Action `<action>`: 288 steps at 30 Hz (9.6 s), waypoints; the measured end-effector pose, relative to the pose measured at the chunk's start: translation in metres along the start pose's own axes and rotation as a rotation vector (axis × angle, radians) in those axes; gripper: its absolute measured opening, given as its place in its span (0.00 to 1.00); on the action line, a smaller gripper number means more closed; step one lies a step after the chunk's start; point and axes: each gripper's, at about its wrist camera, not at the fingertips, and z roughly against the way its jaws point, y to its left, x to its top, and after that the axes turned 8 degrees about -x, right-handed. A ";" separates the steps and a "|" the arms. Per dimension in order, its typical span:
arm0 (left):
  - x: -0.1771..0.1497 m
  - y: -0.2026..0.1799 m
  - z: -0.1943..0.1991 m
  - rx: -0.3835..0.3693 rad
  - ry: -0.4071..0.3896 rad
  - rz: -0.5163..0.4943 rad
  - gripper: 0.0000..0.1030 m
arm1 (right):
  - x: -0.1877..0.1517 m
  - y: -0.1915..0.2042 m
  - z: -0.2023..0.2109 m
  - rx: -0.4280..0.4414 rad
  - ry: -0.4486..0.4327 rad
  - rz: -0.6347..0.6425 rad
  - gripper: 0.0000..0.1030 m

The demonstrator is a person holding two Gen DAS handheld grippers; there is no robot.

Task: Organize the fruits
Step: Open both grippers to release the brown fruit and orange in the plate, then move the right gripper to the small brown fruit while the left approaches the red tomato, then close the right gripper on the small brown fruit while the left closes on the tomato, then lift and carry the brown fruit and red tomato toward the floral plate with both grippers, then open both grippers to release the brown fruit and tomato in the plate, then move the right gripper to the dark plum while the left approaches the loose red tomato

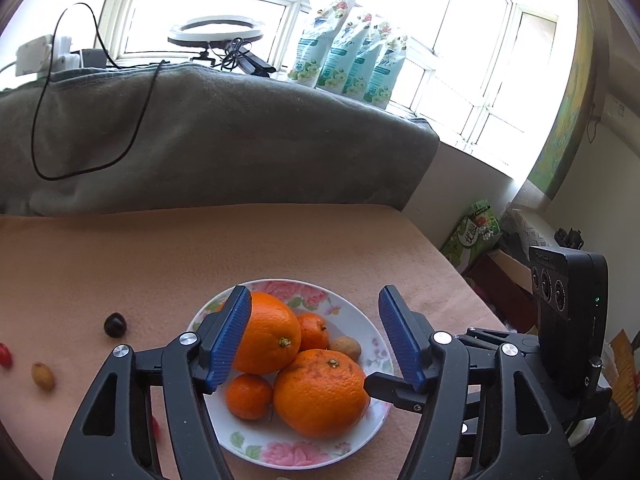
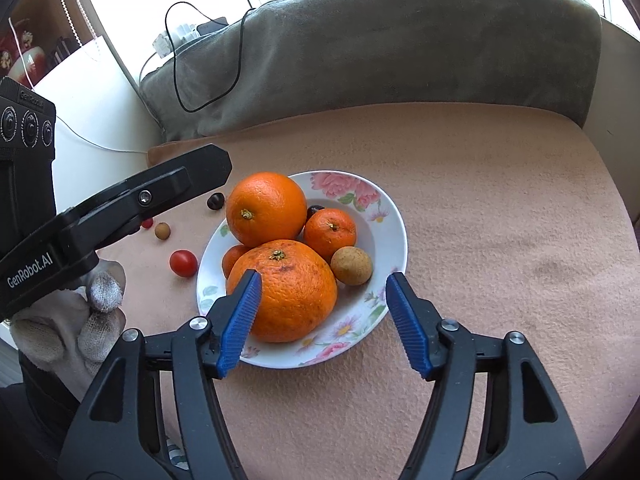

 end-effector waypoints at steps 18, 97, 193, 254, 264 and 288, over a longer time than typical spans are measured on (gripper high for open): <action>-0.008 0.013 0.029 0.079 -0.023 -0.002 0.72 | -0.001 0.011 0.014 -0.022 -0.032 0.016 0.73; -0.071 0.250 0.130 0.305 -0.036 0.362 0.37 | 0.023 0.273 -0.120 0.134 0.150 0.402 0.36; -0.045 0.076 0.042 0.033 0.048 0.169 0.23 | 0.017 0.040 0.029 -0.001 -0.066 0.045 0.25; -0.042 0.057 0.035 0.228 0.076 0.036 0.69 | 0.017 0.000 0.009 -0.039 -0.038 -0.046 0.82; -0.046 0.062 0.052 0.267 0.057 0.027 0.69 | 0.020 0.014 0.016 -0.055 -0.065 -0.010 0.82; -0.055 0.088 0.083 0.315 0.029 0.065 0.69 | 0.046 0.063 0.015 -0.024 -0.083 0.111 0.82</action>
